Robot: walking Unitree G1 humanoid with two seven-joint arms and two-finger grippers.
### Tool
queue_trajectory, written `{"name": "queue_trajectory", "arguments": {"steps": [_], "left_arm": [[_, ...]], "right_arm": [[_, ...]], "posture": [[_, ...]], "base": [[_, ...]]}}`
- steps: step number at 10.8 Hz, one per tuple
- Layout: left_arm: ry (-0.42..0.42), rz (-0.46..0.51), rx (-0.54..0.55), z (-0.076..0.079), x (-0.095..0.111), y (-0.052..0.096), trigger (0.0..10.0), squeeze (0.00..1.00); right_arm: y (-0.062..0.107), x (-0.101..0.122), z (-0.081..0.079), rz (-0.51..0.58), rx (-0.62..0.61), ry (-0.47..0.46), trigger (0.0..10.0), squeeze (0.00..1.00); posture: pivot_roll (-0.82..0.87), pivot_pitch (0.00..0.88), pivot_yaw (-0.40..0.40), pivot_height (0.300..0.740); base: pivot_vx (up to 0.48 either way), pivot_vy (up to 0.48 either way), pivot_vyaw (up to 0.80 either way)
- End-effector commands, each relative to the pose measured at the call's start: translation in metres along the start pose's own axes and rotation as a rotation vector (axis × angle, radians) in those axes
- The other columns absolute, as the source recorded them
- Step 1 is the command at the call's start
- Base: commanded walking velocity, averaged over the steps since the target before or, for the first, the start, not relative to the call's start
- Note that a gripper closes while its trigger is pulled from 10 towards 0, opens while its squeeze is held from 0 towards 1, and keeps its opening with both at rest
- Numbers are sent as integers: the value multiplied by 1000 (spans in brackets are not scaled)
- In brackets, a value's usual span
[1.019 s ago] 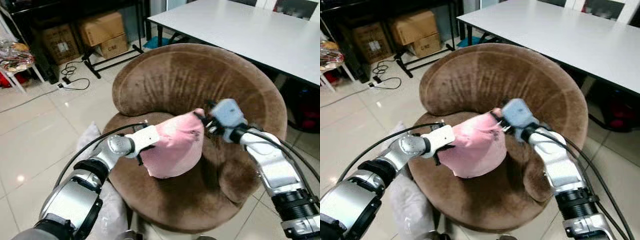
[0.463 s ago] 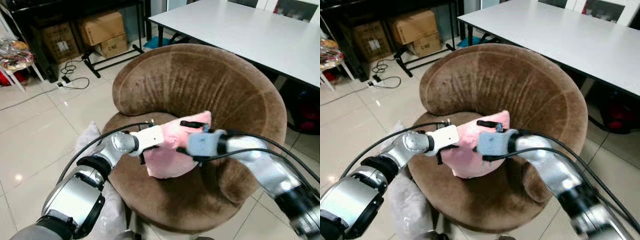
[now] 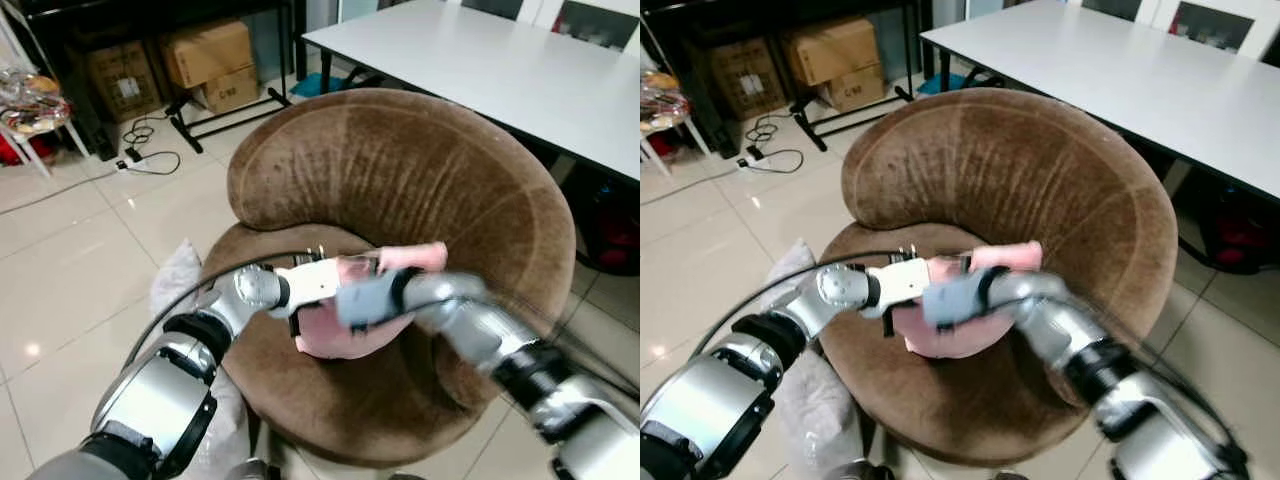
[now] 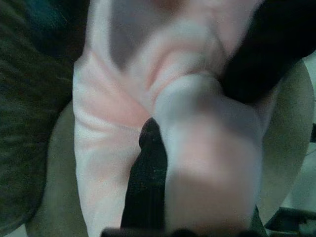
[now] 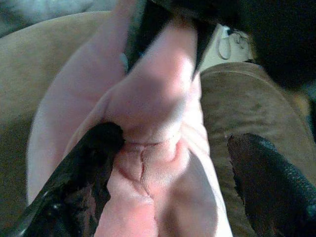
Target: Move the pillow to the sofa from floor
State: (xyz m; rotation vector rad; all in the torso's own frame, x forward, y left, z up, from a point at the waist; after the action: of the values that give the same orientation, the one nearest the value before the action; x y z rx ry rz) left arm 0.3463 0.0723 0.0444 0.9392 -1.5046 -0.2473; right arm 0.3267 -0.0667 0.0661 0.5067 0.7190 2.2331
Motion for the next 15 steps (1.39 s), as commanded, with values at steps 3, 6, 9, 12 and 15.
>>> {"name": "queue_trajectory", "arguments": {"steps": [3, 6, 9, 12, 15], "left_arm": [[-11, -1, -3, -4, -4, 6, 0, 0], [-5, -19, -4, -5, -10, 9, 0, 0], [14, -14, 10, -11, -9, 13, 0, 0], [10, -19, 4, -13, -9, 16, 0, 0], [28, 3, -17, -12, -1, 13, 0, 0]], "right_arm": [[14, -14, 6, -2, -30, -71, 10000, 0], [48, -31, 11, 29, -4, -50, 10000, 0], [66, -40, -1, 5, 87, 29, 10000, 0], [67, -35, 9, 4, 40, 82, 10000, 0], [41, -20, 4, -23, 27, 67, 10000, 0]], "posture": [[-120, 0, 9, 740], [-129, 0, 17, 740], [-137, 0, 18, 740], [-133, 0, 16, 740], [-134, 0, 17, 740]], "base": [[0, 0, 0], [0, 0, 0], [0, 0, 0], [0, 0, 0], [0, 0, 0]]}}
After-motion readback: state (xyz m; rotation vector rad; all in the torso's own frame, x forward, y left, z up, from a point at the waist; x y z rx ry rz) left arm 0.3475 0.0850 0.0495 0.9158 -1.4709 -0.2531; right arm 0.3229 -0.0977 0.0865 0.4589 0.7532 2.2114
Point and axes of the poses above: a point about 5 cm out from each wrist's last joint towards the gripper, its own y axis pointing back from the gripper into the wrist, its own x axis along the axis of the wrist's last joint, z = x × y, the point moved 3 cm from there along -y, pointing out of the wrist towards the gripper, and after that the axes turned 15 degrees about y, right-handed, at the moved point
